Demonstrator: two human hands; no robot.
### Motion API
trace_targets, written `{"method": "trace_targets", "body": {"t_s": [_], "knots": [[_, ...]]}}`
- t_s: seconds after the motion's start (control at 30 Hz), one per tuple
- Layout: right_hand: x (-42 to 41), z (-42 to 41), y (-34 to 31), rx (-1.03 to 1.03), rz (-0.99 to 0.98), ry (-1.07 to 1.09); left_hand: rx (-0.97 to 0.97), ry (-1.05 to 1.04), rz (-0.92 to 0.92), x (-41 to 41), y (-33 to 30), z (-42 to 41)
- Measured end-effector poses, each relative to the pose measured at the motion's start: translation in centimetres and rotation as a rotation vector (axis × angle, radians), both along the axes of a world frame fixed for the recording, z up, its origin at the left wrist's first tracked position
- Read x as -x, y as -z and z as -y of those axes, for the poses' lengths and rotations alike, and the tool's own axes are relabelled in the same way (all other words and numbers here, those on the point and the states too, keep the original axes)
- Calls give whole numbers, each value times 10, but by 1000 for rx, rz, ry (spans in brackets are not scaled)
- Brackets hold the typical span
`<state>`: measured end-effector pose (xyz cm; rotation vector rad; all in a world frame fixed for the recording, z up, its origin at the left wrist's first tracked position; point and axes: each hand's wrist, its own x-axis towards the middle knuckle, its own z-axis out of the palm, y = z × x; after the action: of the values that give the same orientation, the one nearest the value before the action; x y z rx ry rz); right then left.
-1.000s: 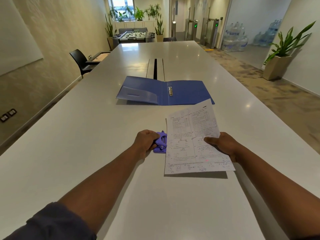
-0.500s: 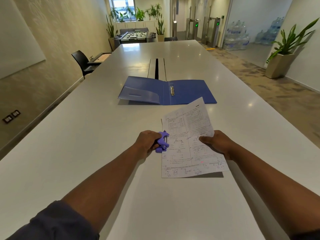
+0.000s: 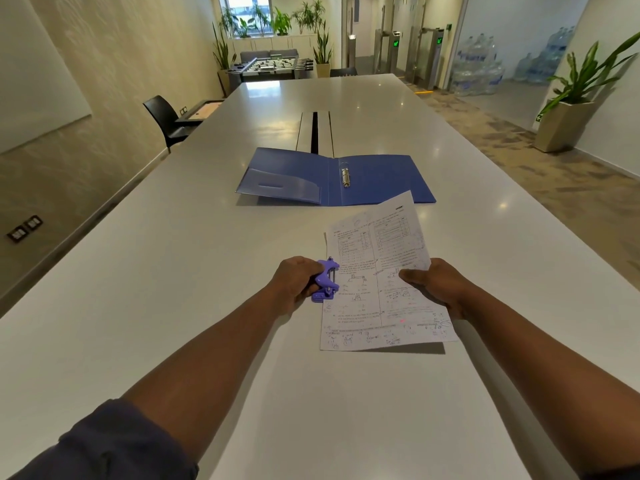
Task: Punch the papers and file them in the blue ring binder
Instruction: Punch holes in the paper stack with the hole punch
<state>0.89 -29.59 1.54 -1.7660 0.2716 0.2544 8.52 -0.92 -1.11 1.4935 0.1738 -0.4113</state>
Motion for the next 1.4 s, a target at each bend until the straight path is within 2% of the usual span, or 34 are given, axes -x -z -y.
{"method": "trace_targets", "body": {"t_s": [0.2, 1.0, 1.4], "knots": [[-3, 1, 3, -50, -4, 4, 2, 9, -1, 0, 0, 0], [-3, 1, -1, 6, -45, -19, 10, 7, -47, 2, -9, -4], [-5, 2, 0, 29, -40, -13, -178, 88, -212, -12, -20, -11]]}}
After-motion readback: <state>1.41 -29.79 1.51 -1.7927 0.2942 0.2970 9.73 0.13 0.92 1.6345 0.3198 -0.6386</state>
